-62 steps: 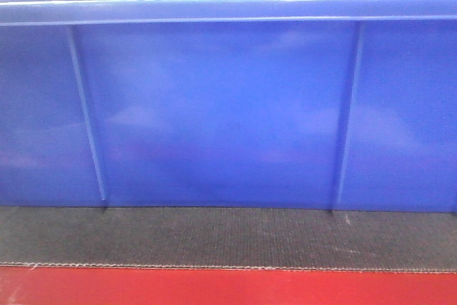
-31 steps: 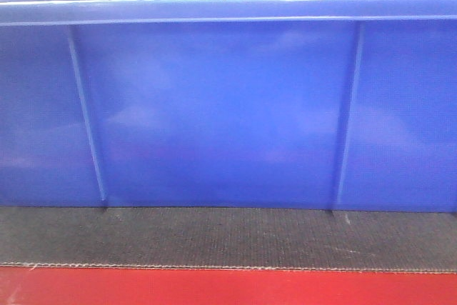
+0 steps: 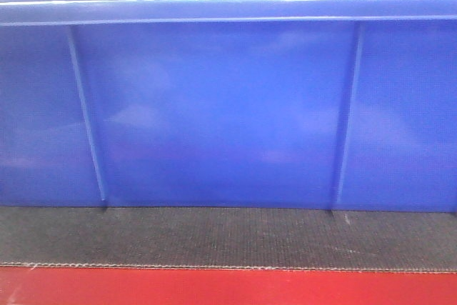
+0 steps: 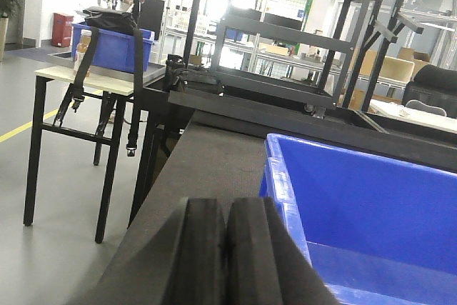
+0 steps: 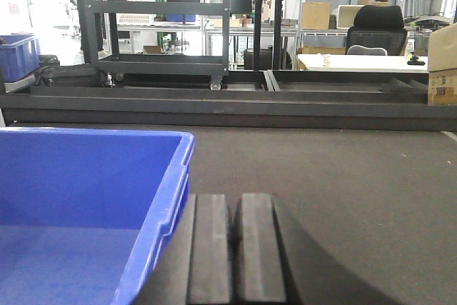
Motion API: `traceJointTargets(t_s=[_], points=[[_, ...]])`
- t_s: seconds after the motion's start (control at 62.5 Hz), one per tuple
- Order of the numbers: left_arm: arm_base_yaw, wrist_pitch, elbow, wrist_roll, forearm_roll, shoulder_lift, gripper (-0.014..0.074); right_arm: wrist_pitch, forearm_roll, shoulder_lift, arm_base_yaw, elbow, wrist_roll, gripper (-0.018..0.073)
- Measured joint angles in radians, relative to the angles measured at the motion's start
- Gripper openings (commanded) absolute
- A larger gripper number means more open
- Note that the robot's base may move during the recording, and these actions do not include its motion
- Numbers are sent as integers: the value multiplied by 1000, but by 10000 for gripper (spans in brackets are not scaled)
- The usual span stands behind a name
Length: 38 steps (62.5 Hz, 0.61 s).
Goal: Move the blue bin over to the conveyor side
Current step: 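Open both grippers and raise them off the bin rim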
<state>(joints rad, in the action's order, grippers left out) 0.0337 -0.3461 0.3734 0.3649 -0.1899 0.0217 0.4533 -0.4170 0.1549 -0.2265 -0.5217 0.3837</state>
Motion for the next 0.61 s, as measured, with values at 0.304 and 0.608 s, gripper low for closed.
traceJointTargets(t_s=[0.304,0.608], points=[[0,0,0,0,0,0,3,-121,95,-62,0,205,-61,-82],[0,0,0,0,0,0,3,-164,354,-152,203,372,-321,-82]])
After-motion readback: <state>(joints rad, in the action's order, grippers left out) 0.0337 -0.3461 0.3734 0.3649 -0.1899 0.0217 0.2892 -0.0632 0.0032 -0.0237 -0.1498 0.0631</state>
